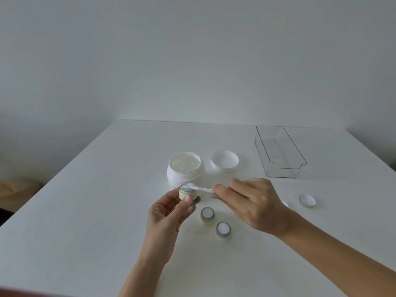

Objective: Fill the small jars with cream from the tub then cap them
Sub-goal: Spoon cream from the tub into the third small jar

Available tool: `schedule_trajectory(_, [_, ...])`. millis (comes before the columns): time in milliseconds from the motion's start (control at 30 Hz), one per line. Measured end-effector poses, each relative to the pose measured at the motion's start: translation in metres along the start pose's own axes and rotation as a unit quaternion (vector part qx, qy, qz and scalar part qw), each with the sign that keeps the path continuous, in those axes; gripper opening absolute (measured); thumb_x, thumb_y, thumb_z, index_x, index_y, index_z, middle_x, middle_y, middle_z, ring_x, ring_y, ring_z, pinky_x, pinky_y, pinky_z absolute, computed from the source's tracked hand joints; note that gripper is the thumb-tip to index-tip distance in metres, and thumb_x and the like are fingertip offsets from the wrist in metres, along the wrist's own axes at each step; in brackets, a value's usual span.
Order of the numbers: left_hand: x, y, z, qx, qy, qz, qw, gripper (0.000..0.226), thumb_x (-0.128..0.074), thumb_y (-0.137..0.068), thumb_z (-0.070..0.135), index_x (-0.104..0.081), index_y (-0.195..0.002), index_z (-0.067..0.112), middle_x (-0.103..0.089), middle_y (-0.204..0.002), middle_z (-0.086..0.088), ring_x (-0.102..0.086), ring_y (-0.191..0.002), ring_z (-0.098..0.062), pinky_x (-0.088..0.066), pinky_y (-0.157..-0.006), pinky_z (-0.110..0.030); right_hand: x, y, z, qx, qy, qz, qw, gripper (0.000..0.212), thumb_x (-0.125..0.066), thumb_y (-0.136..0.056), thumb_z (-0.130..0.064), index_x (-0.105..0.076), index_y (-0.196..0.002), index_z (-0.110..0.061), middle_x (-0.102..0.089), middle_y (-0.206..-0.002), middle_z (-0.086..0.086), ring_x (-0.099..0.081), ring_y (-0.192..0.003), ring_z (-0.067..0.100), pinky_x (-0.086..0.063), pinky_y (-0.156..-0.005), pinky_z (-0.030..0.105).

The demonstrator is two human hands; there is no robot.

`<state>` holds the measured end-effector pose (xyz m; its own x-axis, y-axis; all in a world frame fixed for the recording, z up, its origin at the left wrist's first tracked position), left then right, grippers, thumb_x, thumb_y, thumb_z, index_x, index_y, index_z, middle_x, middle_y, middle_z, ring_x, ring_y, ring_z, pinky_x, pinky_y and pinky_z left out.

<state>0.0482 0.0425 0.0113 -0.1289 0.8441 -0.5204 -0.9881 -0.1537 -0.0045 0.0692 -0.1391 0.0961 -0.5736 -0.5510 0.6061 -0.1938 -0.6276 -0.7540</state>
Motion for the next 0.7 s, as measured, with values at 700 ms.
schedule_trajectory(700, [-0.004,0.003,0.001,0.006,-0.012,-0.028,1.0,0.03,-0.067,-0.082,0.011,-0.074,-0.111,0.012,-0.074,-0.111,-0.013,-0.073,-0.1,-0.024,-0.057,-0.079,-0.022,-0.038,-0.058,0.048,-0.237,-0.067,-0.156,0.956,0.028,-0.054,-0.095,-0.033,-0.066,-0.082,-0.012,-0.061,-0.073,-0.001,-0.058,-0.066,0.025,-0.042,-0.056,0.029])
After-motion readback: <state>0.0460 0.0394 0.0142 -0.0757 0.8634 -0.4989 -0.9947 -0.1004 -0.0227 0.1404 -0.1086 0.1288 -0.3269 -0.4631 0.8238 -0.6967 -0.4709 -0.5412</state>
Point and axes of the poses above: each hand's wrist, its own y-axis away from the middle knuckle, its own x-axis out of the back of the hand, z = x × y, the point moved 3 cm from there along -y, towards the middle knuckle
